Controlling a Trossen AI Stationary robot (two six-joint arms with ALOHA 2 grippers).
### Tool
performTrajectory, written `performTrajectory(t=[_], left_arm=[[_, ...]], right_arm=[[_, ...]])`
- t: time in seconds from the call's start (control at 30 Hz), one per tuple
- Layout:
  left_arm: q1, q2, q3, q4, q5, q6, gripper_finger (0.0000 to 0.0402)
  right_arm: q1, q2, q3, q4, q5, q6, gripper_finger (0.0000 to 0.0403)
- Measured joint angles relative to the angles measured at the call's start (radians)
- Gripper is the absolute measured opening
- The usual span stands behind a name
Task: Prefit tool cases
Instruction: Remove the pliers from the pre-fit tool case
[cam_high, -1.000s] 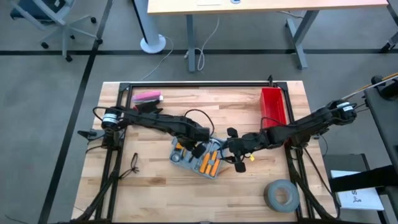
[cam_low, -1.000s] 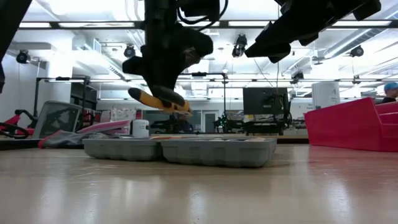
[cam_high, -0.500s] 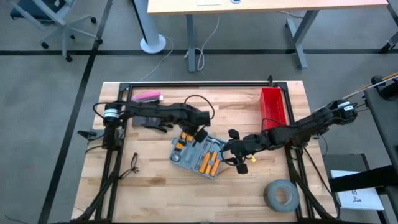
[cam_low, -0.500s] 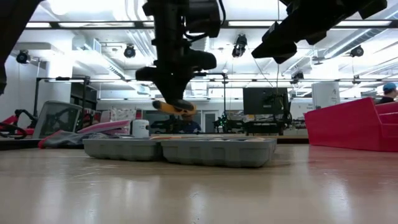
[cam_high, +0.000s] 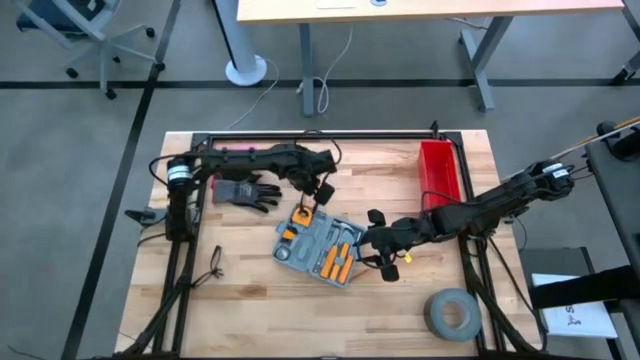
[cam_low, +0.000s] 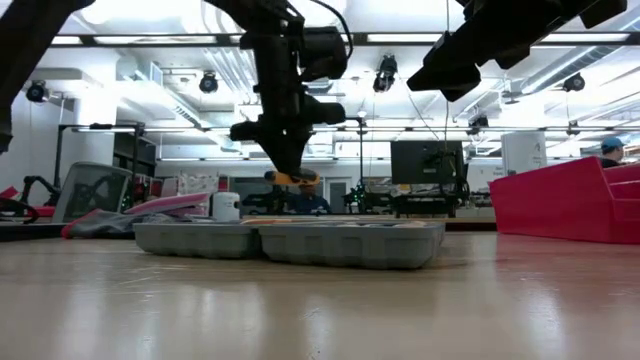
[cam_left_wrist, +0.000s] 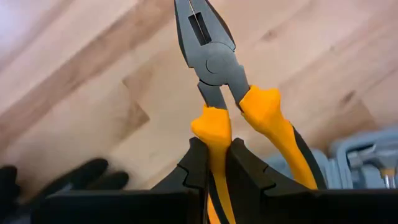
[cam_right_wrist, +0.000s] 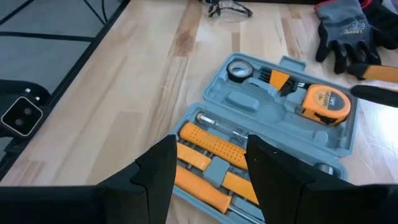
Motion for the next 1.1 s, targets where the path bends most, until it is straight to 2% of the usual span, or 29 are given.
performTrajectory(t=[0.17, 0.6, 0.9, 1.1], left_arm=[[0.054, 0.008, -0.004, 0.015, 0.034, 0.029, 0.0031], [0.168, 0.018, -0.017, 0.037, 0.042, 0.042, 0.0031], [0.221, 0.018, -0.09, 0.132, 0.094, 0.038, 0.0031], [0.225, 0.019, -0.135, 0.142, 0.094, 0.037, 0.0031]], right_arm=[[0.0, 0.0, 0.0, 0.002, 0.0, 0.0, 0.0172], [0.01, 0.0, 0.001, 0.03, 0.001, -0.002, 0.0172], [0.011, 0.0, 0.032, 0.031, 0.001, -0.012, 0.0172], [0.011, 0.0, 0.033, 0.03, 0.001, -0.013, 0.0172]])
